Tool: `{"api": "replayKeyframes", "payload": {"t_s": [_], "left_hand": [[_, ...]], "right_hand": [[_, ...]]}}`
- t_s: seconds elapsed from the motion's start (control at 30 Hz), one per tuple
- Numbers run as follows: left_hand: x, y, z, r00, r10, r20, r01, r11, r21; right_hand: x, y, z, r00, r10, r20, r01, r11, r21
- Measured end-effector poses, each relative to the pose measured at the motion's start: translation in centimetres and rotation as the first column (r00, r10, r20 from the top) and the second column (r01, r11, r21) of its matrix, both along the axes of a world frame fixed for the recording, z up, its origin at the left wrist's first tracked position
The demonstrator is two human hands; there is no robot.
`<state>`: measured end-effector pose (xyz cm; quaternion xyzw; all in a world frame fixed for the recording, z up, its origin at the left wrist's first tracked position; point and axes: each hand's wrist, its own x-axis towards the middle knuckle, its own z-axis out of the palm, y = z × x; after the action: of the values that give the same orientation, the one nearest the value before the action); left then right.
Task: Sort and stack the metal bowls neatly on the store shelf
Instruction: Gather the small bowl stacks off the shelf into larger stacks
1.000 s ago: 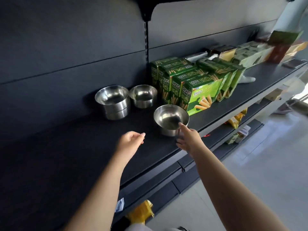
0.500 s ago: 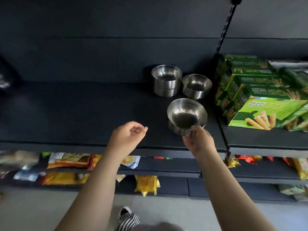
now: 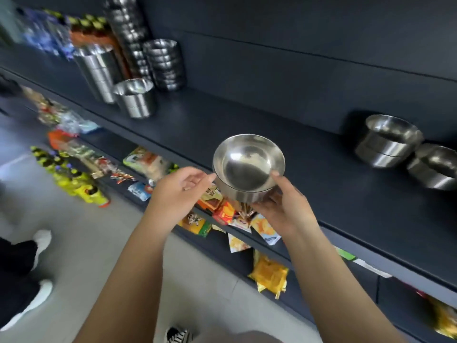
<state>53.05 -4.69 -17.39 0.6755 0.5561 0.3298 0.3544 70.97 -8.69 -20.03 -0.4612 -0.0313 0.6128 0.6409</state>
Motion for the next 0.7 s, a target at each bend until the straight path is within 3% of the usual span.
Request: {"api": "replayKeyframes", "payload": {"t_s": [0.43,0.7], "left_hand": [[-19.3,9.3,0.6,0.996,0.073,0.054,-0.076,0.995,0.07],[-25.0,15.9,0.8,0.991,0.12,0.058,-0.123,0.991,0.051]], "right_hand": [[-18.2,11.3,1.2,0.997,0.083,0.008,-0.083,0.996,0.018],[-23.8,18.9,2.5,0.995,0.094,0.029,-0.096,0.993,0.064]]}}
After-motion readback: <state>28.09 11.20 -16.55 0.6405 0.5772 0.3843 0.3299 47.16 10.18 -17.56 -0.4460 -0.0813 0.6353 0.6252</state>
